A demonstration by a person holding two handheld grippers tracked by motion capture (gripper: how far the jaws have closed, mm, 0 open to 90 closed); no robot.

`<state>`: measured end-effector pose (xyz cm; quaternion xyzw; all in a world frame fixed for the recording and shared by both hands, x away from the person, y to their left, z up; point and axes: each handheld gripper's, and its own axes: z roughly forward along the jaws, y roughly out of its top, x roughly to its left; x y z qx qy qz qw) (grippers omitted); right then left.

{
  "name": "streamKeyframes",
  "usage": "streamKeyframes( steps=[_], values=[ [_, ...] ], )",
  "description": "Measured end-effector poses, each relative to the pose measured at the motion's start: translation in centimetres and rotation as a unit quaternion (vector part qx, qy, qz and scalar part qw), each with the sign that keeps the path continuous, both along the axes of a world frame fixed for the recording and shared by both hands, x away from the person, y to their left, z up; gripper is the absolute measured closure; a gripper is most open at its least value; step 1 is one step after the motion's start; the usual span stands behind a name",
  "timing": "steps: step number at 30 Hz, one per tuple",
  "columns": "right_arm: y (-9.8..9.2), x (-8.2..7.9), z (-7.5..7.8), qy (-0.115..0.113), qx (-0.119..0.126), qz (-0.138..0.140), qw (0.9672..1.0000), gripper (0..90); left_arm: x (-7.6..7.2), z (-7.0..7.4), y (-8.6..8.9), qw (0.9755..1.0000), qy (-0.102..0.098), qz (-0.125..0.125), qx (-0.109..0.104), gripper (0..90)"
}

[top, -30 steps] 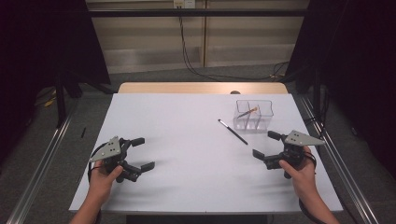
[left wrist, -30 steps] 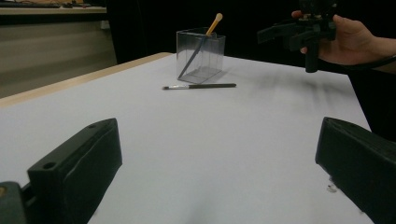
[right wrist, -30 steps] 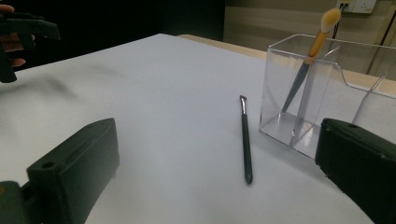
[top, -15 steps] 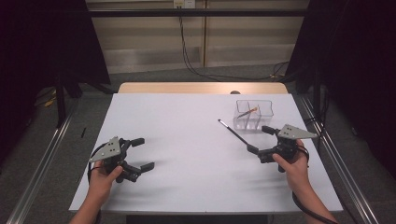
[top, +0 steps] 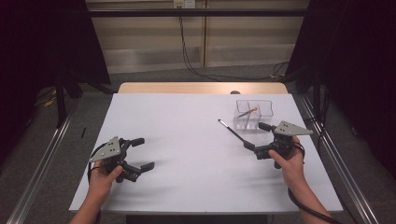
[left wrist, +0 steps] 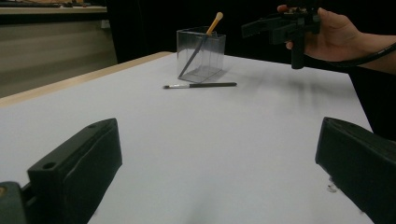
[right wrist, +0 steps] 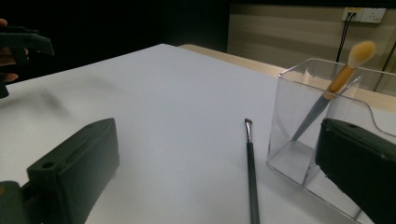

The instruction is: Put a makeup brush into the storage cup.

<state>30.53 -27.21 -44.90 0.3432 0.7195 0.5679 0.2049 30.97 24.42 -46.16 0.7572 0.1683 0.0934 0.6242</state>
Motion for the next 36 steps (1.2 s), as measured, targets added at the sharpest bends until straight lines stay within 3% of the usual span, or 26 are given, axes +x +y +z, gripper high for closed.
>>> streamKeyframes(
  steps=[36],
  values=[
    [2.1,2.5,-0.3,0.006,-0.002,0.007,1.0,0.0,0.0,0.0,0.0,1.0,0.001,-0.002,-0.002,0.3]
  ],
)
